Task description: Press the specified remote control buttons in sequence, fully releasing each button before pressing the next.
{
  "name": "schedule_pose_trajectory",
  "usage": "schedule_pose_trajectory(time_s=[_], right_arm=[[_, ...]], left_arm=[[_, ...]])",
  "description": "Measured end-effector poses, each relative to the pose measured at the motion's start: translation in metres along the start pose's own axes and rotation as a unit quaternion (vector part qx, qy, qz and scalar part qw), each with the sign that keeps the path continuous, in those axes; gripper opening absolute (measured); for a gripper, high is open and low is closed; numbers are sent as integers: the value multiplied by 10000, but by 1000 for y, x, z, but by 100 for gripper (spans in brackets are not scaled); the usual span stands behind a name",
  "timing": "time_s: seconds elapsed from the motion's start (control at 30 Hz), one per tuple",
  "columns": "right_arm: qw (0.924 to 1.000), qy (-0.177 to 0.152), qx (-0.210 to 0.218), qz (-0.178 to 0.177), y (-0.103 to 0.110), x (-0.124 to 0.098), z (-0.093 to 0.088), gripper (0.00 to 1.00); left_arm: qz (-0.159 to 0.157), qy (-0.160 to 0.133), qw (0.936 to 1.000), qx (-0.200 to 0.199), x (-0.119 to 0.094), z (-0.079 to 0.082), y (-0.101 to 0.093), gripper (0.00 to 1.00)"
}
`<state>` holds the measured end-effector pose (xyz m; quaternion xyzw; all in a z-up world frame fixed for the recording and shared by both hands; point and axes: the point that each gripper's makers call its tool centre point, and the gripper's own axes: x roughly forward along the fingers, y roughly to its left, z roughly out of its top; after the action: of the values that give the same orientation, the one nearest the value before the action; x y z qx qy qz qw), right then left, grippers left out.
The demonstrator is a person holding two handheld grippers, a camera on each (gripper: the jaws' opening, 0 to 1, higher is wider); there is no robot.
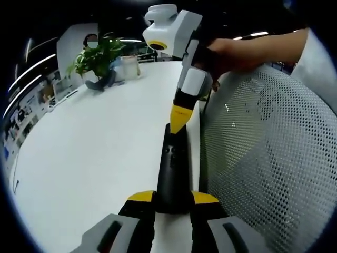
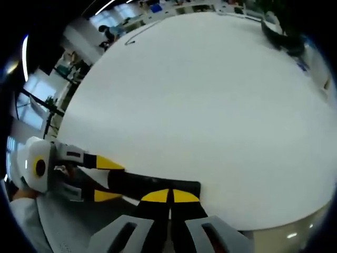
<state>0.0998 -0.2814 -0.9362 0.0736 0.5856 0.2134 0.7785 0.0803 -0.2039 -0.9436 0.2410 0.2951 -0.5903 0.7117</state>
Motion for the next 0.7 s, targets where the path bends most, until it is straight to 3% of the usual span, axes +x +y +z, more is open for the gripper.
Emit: schedule_pose_trajectory(time_s=[0.7], right_arm=[[9998,-78,163,35,-1,1,2,0]], left_arm=[[2,-5,10000,34,0,0,1,24]])
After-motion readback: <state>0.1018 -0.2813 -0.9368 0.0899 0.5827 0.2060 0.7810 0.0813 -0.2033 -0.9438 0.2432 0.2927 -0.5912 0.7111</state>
